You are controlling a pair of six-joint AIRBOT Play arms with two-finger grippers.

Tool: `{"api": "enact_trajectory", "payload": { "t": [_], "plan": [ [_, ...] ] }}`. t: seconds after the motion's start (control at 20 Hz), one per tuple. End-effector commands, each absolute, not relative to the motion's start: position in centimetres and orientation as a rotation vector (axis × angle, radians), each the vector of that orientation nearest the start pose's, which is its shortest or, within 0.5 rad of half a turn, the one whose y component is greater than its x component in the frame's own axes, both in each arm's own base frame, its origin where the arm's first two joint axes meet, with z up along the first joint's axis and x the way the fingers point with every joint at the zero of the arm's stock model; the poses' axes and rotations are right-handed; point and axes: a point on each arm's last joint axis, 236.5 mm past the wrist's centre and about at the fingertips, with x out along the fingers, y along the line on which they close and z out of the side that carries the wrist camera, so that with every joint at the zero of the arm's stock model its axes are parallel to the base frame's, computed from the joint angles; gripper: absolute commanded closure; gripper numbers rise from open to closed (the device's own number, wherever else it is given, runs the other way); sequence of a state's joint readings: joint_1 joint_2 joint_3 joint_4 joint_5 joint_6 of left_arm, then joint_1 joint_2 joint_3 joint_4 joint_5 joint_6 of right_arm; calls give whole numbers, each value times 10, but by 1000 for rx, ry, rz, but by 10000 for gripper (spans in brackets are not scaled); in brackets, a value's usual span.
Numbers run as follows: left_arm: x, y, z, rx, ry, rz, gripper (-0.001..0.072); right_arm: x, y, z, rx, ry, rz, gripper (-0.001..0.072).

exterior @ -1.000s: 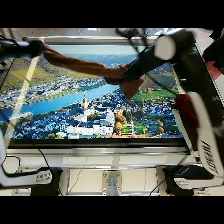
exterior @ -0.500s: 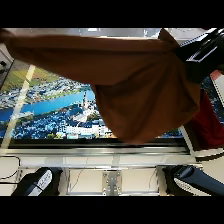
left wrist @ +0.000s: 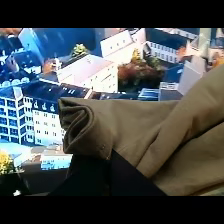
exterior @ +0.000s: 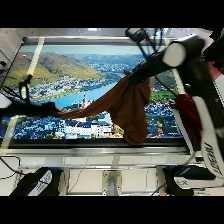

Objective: Fold the shirts.

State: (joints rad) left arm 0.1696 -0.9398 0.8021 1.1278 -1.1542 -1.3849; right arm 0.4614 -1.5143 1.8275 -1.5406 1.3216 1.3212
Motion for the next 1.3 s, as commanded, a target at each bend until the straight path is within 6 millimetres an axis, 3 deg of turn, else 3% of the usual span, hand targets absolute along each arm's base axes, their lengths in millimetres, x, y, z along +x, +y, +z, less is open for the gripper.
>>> {"api": "enact_trajectory", "payload": {
  "t": [0.0,0.15,0.25,0.3,0.35,0.4,0.45,0.55,0.6,0.65,0.7,0.8,0.9,1.0,1.05,1.25],
  "plan": [
    [319,-24,-54,-417,1136,-60,695,504,252,60,-360,913,569,700],
    [369,-6,-46,-507,934,37,695,560,275,46,-311,717,542,699],
    [397,10,-29,-595,782,110,694,585,284,60,-265,582,520,692],
    [408,19,-19,-617,712,143,648,594,286,72,-236,525,507,631],
    [418,29,-5,-609,646,165,462,600,286,87,-200,480,491,427],
    [430,39,14,-592,579,176,215,604,282,101,-189,461,481,275],
    [439,47,38,-568,522,172,165,605,275,112,-208,469,473,267],
    [453,66,104,-486,383,158,164,599,230,131,-309,574,406,268],
    [453,73,136,-447,322,151,164,588,194,136,-338,675,354,268],
    [447,74,154,-409,303,135,163,569,154,135,-341,793,303,268],
    [438,69,158,-382,331,104,162,545,118,126,-316,925,262,268],
    [408,48,124,-324,543,13,161,481,61,98,-231,1221,225,268],
    [387,43,92,-292,692,-18,161,433,34,75,-100,1378,257,277],
    [381,56,75,-282,731,15,161,400,26,48,79,1410,277,277],
    [380,60,69,-314,741,32,161,383,31,32,176,1403,297,277],
    [374,58,40,-558,825,120,160,283,86,-41,564,1495,363,275]
  ]
}}
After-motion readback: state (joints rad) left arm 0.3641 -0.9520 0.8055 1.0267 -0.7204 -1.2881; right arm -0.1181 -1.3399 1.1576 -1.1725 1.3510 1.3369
